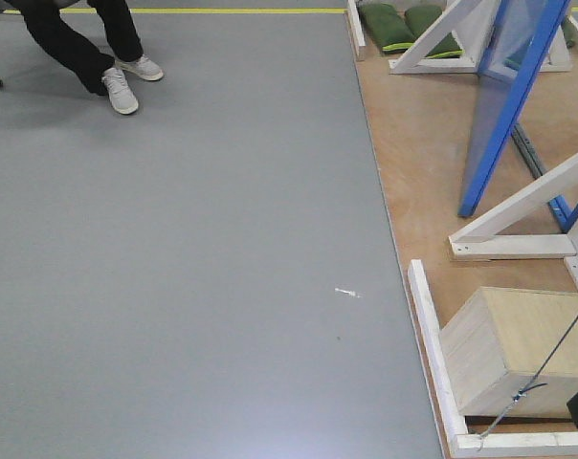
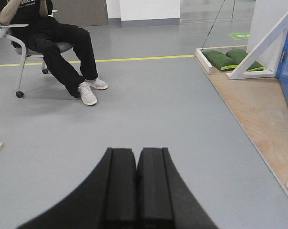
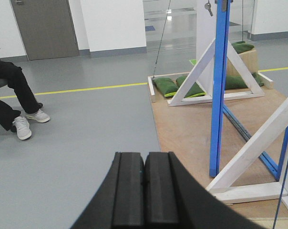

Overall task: Move to blue door and open it
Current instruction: 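Drive the base forward and turn toward the blue door frame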

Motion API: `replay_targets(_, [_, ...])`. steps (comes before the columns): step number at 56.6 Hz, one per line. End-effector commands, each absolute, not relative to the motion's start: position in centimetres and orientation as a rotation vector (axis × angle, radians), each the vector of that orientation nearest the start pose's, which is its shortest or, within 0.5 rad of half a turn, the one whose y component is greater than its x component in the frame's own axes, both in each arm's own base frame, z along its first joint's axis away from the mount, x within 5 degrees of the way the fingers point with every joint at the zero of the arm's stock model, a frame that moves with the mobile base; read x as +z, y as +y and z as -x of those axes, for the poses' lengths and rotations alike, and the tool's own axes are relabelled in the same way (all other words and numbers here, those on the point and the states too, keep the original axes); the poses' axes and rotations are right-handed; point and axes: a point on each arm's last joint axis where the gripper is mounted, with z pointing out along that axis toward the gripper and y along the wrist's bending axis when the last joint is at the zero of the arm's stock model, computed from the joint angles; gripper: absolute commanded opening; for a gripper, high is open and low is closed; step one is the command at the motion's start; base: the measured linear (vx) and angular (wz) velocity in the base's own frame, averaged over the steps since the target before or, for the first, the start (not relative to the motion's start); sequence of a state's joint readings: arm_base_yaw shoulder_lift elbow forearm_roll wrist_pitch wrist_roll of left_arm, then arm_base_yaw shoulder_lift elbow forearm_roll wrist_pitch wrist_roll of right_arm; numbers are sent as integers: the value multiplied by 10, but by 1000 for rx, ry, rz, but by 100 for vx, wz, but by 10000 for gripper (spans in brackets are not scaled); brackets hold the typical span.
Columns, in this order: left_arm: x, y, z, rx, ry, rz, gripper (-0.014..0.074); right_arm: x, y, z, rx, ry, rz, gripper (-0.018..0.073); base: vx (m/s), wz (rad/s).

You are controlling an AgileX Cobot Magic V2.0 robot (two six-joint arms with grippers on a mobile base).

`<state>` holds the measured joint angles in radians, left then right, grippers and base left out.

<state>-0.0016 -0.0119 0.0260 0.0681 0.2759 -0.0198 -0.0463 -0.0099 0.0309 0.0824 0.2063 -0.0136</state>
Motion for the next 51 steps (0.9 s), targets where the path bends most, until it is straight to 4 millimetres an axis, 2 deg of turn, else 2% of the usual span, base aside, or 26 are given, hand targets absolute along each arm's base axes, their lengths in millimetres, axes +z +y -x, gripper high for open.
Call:
replay_targets(1, [197,1,-54,32,1649,-29,73,193,-2,-56,11,1608,-79,12,0,0])
replay_targets(28, [197,1,-54,32,1649,-29,73,193,-2,-56,11,1608,-79,12,4,-1])
replay_targets(51, [197,1,-54,32,1649,-29,73,193,-2,-56,11,1606,-79,12,19,5])
